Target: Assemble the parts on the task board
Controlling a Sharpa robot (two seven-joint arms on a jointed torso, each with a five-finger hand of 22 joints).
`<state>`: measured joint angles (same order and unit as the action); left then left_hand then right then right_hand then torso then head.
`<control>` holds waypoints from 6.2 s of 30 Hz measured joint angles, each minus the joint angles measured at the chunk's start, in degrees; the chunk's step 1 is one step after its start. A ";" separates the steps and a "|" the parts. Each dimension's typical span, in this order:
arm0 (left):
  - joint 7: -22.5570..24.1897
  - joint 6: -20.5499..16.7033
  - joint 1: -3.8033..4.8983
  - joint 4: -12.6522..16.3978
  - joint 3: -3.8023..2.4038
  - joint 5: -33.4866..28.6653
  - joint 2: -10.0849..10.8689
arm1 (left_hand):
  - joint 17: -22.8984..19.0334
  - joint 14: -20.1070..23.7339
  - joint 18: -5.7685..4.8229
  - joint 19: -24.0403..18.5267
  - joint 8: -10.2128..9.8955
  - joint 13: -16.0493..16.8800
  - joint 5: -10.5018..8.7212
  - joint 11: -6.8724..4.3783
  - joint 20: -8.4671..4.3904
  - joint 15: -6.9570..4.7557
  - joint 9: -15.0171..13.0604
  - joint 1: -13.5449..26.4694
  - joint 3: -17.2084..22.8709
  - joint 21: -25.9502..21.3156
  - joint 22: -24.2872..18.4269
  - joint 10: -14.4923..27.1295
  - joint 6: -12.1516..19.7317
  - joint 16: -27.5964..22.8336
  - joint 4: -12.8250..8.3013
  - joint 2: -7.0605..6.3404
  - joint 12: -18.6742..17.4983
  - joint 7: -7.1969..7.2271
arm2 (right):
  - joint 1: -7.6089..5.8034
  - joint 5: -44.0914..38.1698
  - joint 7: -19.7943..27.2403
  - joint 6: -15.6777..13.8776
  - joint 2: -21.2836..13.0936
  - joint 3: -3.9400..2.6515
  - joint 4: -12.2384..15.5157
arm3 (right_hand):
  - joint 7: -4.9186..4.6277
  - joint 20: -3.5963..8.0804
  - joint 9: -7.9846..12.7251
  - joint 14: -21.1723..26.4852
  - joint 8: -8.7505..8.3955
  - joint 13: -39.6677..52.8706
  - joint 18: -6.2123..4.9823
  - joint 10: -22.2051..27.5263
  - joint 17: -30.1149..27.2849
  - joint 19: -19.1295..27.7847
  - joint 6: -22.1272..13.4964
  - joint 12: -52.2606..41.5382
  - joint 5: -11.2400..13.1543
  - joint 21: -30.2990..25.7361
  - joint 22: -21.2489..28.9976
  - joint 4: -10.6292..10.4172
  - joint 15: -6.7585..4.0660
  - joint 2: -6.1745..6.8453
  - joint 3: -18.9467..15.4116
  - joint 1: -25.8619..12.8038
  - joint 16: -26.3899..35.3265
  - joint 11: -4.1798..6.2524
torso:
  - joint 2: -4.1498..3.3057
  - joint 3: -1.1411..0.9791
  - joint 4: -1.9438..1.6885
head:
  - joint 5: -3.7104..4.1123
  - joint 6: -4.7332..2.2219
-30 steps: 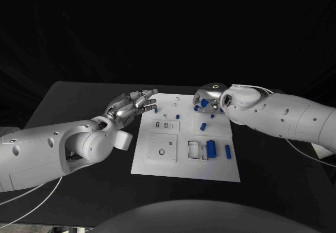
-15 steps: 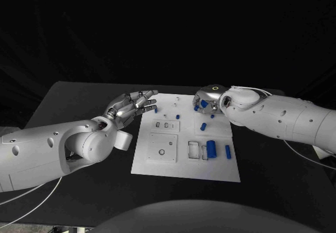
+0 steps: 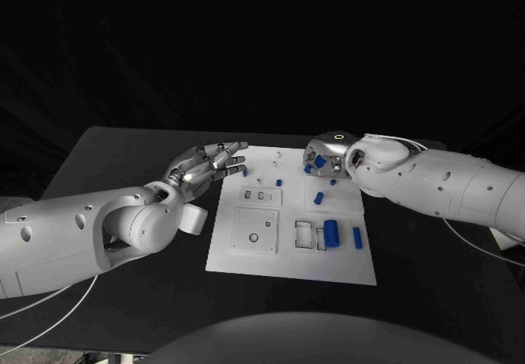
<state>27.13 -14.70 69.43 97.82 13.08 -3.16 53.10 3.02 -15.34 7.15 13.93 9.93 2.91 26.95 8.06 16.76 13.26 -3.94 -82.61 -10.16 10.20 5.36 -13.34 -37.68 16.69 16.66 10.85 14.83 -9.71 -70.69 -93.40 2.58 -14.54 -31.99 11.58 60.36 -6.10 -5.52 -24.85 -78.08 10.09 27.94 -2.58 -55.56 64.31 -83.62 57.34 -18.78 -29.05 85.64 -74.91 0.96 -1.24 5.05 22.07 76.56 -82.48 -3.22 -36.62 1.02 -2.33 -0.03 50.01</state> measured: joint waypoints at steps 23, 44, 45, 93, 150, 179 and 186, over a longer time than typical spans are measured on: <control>-0.56 -1.00 0.43 2.54 -0.02 1.04 2.56 | 0.10 -0.49 0.00 1.04 0.93 0.18 0.23 0.55 0.01 -0.06 -0.05 -0.61 0.31 0.67 0.23 -0.89 -0.61 1.04 0.01 -0.14 1.60 -0.61 | -4.41 2.09 -0.44 0.53 6.55 -1.24 -4.42 | 0.12 0.00 -1.17 0.00 0.06 -0.72 -0.01 -0.60 -0.57 0.00 -0.31 0.83 1.24 0.01 -0.04 0.15 0.00 -0.06 -0.16 0.06 0.57 0.00 | -1.07 0.26 -0.60 | -0.77 -0.01; 0.42 -2.19 1.85 4.46 -0.02 2.91 4.20 | 0.09 -0.49 0.00 1.44 1.28 0.21 0.22 0.61 0.01 -0.06 -0.04 -1.28 0.30 0.90 0.29 -1.22 -0.82 1.29 0.01 -0.37 2.04 -0.42 | -3.83 2.87 -1.51 2.77 12.33 -1.53 -10.87 | -0.06 0.00 -1.07 0.21 -0.49 -1.07 -0.01 -0.60 -1.21 0.00 -0.90 1.72 1.24 -0.33 -0.03 0.15 0.21 -0.06 -0.17 0.06 0.79 0.00 | -2.53 0.47 -1.31 | -0.94 -0.01; 0.42 -2.20 1.87 4.46 -0.02 2.94 4.16 | 0.09 -0.62 0.00 1.44 1.28 0.21 0.22 0.61 0.01 -0.19 -0.04 -1.28 0.30 0.90 0.29 -1.22 -0.82 1.29 0.01 -0.37 2.14 -0.42 | -3.80 2.89 -1.55 2.85 12.40 -1.54 -10.91 | -0.06 0.00 -1.07 0.21 -0.49 -1.07 -0.01 -0.56 -1.33 0.00 -0.90 1.72 1.24 -0.33 -0.03 0.15 0.21 -0.05 -0.16 0.06 0.79 -0.04 | -2.53 0.47 -1.31 | -0.86 -0.01; -0.78 -2.03 1.87 2.04 0.01 3.20 2.19 | 0.07 -0.68 0.00 1.43 1.49 0.24 0.45 0.82 0.01 -0.26 -0.02 -1.91 0.59 0.90 0.28 -1.82 -1.01 1.60 0.04 -0.21 2.71 -0.61 | -3.49 8.79 1.09 -6.49 2.07 -1.55 0.10 | 1.78 -3.05 6.91 23.96 -6.35 3.55 -4.08 16.17 -29.67 23.76 -16.88 3.58 9.40 -23.02 0.00 1.14 3.42 -1.75 -3.64 1.70 16.26 -3.64 | -1.52 0.58 -1.61 | 0.75 -0.01; -1.01 -1.13 1.36 0.26 0.03 3.79 0.25 | 0.18 -1.21 0.00 1.64 1.95 0.22 0.66 1.03 -0.20 0.26 -0.01 -2.87 1.27 1.28 0.37 -1.61 -1.01 2.48 0.00 0.31 2.94 -0.61 | -0.87 4.43 -2.78 -0.21 -10.31 -1.02 4.61 | -1.57 -8.34 -6.55 -5.88 -2.80 47.02 -5.35 -28.49 10.63 30.59 -10.78 -70.57 1.74 -23.18 -0.04 -3.41 8.08 -1.49 -12.87 -4.86 -7.33 -5.79 | -0.91 0.58 -1.69 | 2.16 -0.01; -1.86 -0.60 1.26 0.10 0.04 3.95 -0.06 | 0.16 -1.39 0.00 1.64 1.94 0.22 0.88 1.02 -0.20 0.45 -0.01 -2.87 1.42 1.28 0.36 -1.61 -1.01 2.48 -0.16 0.31 2.94 -0.61 | -0.61 5.10 -3.42 -0.17 -7.79 -1.03 2.41 | -2.47 -9.04 -5.29 -5.84 -5.80 47.00 -5.38 -28.47 10.62 30.74 -13.94 -70.56 1.32 -21.85 -0.02 -3.49 8.51 -1.27 -11.22 -5.54 -7.32 -6.21 | -0.86 0.62 -1.83 | 2.26 -0.01; -1.93 -0.46 1.26 0.12 0.04 4.04 -0.06 | 0.16 -1.39 0.00 1.64 1.94 0.21 0.88 1.24 -0.20 0.45 -0.01 -3.03 1.58 1.28 0.36 -1.83 -1.01 2.83 0.00 0.47 3.32 -0.61 | -0.42 5.13 -3.85 0.44 -7.41 -1.03 1.47 | -3.07 -9.03 -5.08 -5.84 -5.80 46.99 -5.39 -28.47 10.61 31.33 -13.34 -70.56 1.32 -21.85 -0.02 -3.49 8.51 -1.11 -11.22 -6.13 -7.32 -6.21 | -0.81 0.62 -1.83 | 2.36 -0.01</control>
<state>25.20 -15.16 70.69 97.93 13.12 0.88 53.04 3.18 -16.73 7.15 15.57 11.88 3.13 27.83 9.30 16.56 13.71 -3.95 -85.64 -8.58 11.48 5.72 -15.17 -38.69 19.51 16.67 11.32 18.15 -10.31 -71.11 -88.27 -1.27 -14.09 -39.40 10.54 61.83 -9.17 -14.54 -29.93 -83.92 4.29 74.94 -7.96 -84.03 74.92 -52.28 44.01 -89.34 -27.73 63.79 -74.92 -2.54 7.27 3.94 10.85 70.42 -89.81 -9.43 -37.44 1.64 -4.16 2.32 50.00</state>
